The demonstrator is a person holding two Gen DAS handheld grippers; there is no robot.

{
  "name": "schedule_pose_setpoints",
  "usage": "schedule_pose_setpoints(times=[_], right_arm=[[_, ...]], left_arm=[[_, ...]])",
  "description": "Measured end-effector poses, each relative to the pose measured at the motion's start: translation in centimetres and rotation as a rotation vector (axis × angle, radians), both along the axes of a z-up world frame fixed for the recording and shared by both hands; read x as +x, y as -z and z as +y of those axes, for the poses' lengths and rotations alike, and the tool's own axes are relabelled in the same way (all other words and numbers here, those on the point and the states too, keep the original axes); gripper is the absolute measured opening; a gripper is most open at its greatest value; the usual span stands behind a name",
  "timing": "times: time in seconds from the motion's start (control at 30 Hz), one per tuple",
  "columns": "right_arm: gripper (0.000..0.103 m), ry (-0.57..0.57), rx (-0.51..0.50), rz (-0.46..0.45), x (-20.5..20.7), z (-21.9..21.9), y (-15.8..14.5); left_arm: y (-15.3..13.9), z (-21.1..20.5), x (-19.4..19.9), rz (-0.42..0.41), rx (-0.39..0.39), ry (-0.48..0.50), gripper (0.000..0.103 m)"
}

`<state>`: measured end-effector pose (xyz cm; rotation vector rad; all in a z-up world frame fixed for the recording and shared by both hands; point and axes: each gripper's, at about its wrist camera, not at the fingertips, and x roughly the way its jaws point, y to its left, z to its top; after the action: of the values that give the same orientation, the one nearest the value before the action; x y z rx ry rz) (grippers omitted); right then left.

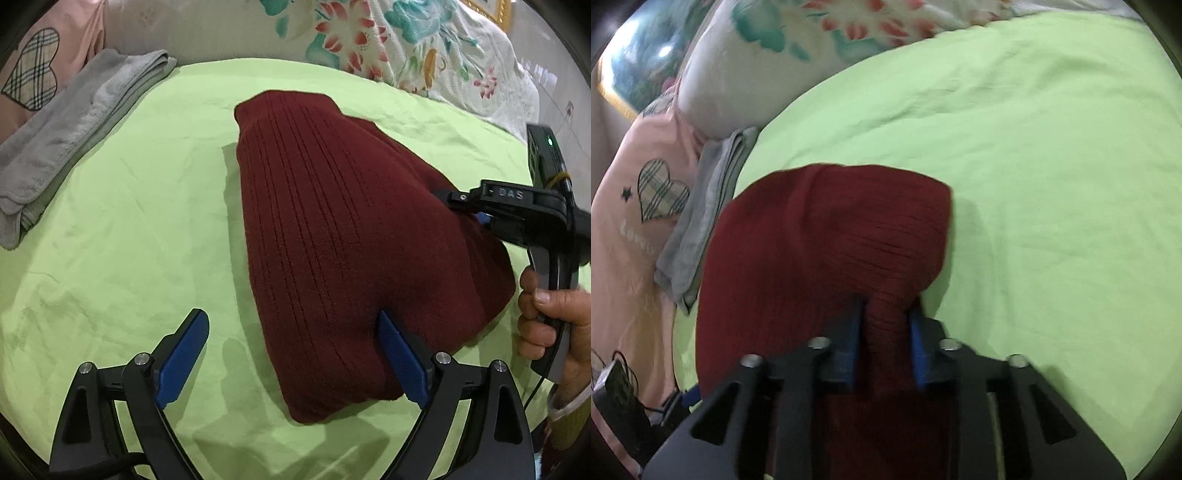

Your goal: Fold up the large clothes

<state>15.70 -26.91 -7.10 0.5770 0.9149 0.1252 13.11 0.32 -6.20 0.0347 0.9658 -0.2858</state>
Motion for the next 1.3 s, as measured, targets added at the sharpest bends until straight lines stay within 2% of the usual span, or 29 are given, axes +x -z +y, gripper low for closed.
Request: schedule_pose_setpoints(times=[0.07, 0.2, 0.3, 0.33, 0.4, 0.47, 0.5, 0.6, 0.7, 0.9, 1.13, 1.3], right_arm=[[0.041, 0.02, 0.003, -0.027, -0.9, -0.3, -0.9], [0.041, 0.056, -0.009, -0.105, -3.8, -0.8, -3.0], [0.041, 0.032, -0.02, -0.143, -5.0, -0.4, -3.9], [0.041, 0.007, -0.023, -0.147, -5.2, 0.2, -4.1], [0.041, -0.035, -0.036, -0.14, -5.1, 1.3, -4.2], [0.041, -0.061, -0.063, -0.128, -4.8, 2.3, -3.9], [0.041, -0.07, -0.083, -0.114, -4.5, 2.9, -3.6], [0.041, -0.094, -0.109, -0.062, -3.5, 3.7, -2.3], [0.04, -0.109, -0.147, -0.037, -3.1, 4.2, -1.1], [0.041, -0.098, -0.123, -0.056, -4.3, 3.8, -2.3], [0.041, -0.093, -0.104, -0.091, -8.1, 3.7, -3.6], [0.044, -0.106, -0.097, -0.089, -11.5, 4.1, -3.4]], left_arm=[[-0.6, 0.8, -0.3, -0.001, -0.046, -0.011, 0.091], [-2.6, 2.6, -0.4, -0.03, -0.172, -0.031, 0.081], [-3.9, 3.0, 0.3, -0.047, -0.245, -0.022, 0.079], [-4.1, 2.7, 0.6, -0.052, -0.242, -0.017, 0.077], [-4.2, 1.6, 1.2, -0.06, -0.189, -0.011, 0.07], [-3.2, 0.4, 2.4, -0.035, -0.087, -0.04, 0.069], [-2.4, 0.3, 3.0, -0.011, -0.075, -0.042, 0.071], [-1.7, 0.5, 3.5, -0.011, -0.084, -0.052, 0.081], [-1.2, 0.8, 3.4, -0.014, -0.082, -0.048, 0.084], [-1.7, 1.4, 2.6, -0.022, -0.097, -0.047, 0.083], [-1.9, 2.5, 0.2, -0.014, -0.129, -0.04, 0.083], [-1.2, 2.9, -1.9, -0.001, -0.131, -0.018, 0.083]])
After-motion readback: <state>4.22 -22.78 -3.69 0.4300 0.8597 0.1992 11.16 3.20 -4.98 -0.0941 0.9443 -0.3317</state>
